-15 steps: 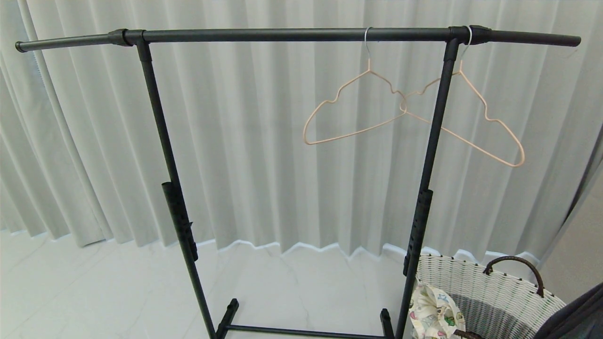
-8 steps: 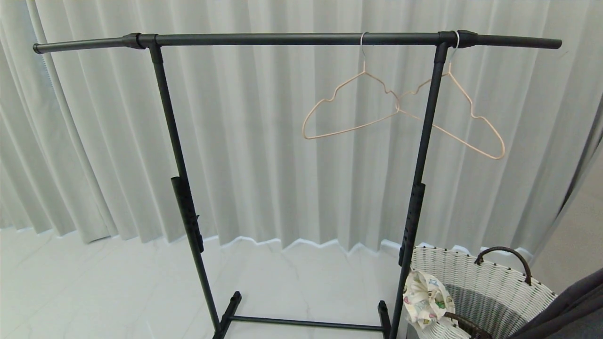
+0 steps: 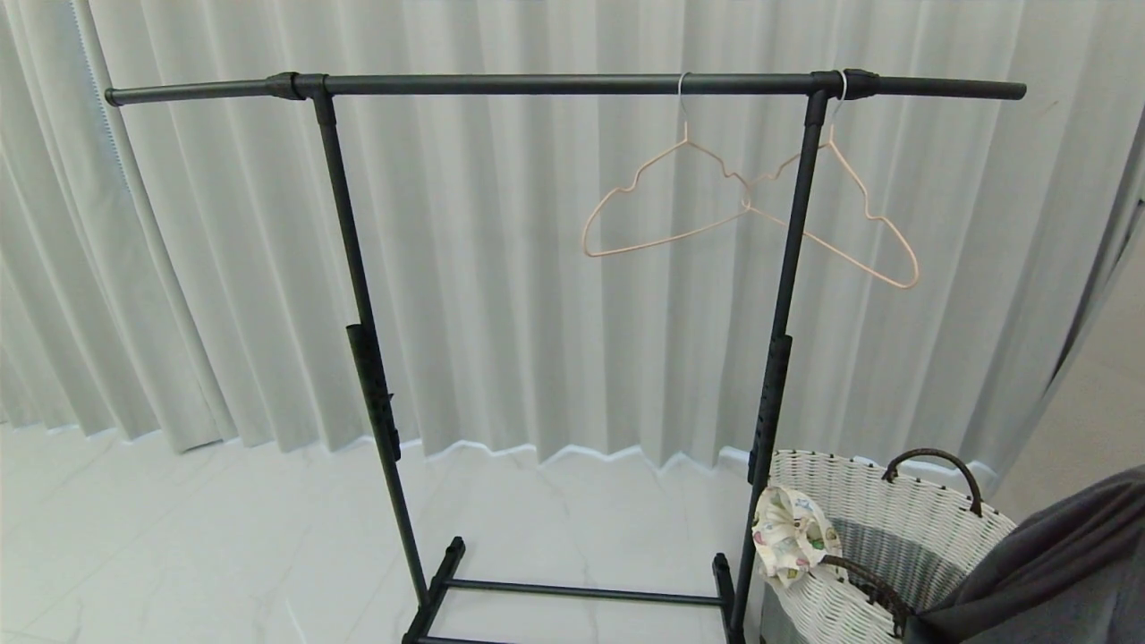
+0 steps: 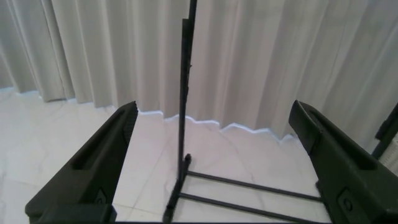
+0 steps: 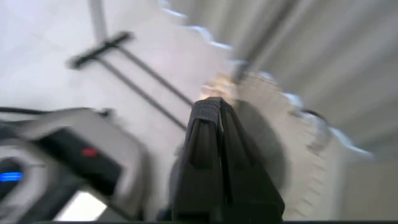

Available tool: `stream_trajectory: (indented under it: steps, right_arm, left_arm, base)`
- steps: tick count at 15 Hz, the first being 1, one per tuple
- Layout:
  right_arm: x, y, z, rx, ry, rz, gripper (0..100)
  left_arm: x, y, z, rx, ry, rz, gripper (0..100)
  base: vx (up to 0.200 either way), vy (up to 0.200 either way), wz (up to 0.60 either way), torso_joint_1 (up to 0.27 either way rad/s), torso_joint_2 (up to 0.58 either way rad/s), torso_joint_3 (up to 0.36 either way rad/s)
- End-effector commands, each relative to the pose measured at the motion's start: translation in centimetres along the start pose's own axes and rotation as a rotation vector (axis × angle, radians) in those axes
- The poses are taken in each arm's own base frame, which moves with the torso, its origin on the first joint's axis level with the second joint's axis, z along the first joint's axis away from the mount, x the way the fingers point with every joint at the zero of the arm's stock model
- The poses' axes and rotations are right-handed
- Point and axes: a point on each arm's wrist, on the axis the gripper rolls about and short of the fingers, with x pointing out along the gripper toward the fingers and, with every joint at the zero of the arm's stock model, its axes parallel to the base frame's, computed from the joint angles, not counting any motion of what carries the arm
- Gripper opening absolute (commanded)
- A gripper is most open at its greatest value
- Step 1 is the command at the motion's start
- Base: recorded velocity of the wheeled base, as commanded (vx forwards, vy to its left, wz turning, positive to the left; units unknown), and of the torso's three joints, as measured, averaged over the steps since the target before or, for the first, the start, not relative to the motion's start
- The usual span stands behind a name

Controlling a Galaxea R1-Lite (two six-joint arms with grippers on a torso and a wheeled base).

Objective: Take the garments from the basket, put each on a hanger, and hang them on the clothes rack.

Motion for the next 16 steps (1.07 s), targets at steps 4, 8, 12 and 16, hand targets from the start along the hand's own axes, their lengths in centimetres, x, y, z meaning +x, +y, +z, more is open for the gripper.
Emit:
stream_trajectory:
  steps: [4,8,12,16]
  right_arm:
    - [6.1,2.3,0.7,0.050,0.109,0.148,0]
    - [8.5,2.9,0.9,0.053,0.094,0.162,0]
    - [9.6,3.1,1.5,0.079,0.067,0.163,0]
    - [10.5,3.5,2.9,0.122,-0.042,0.175,0]
  left_arm:
    - [0.0,0.0,0.0,0.031,0.000,-0.009,100]
    - [0.5,-0.1,7.5,-0.215,-0.047,-0.092,100]
    - [8.3,-1.6,20.9,-0.193,-0.025,-0.097,100]
    - [14.7,-6.9,19.3,-0.004,0.179,-0.378,100]
  base:
    - [0.000,0.000,0.00,0.000,0.00,0.000]
    - [0.000,0.000,0.00,0.000,0.00,0.000]
    - [0.000,0.000,0.00,0.000,0.00,0.000]
    - [0.000,0.000,0.00,0.000,0.00,0.000]
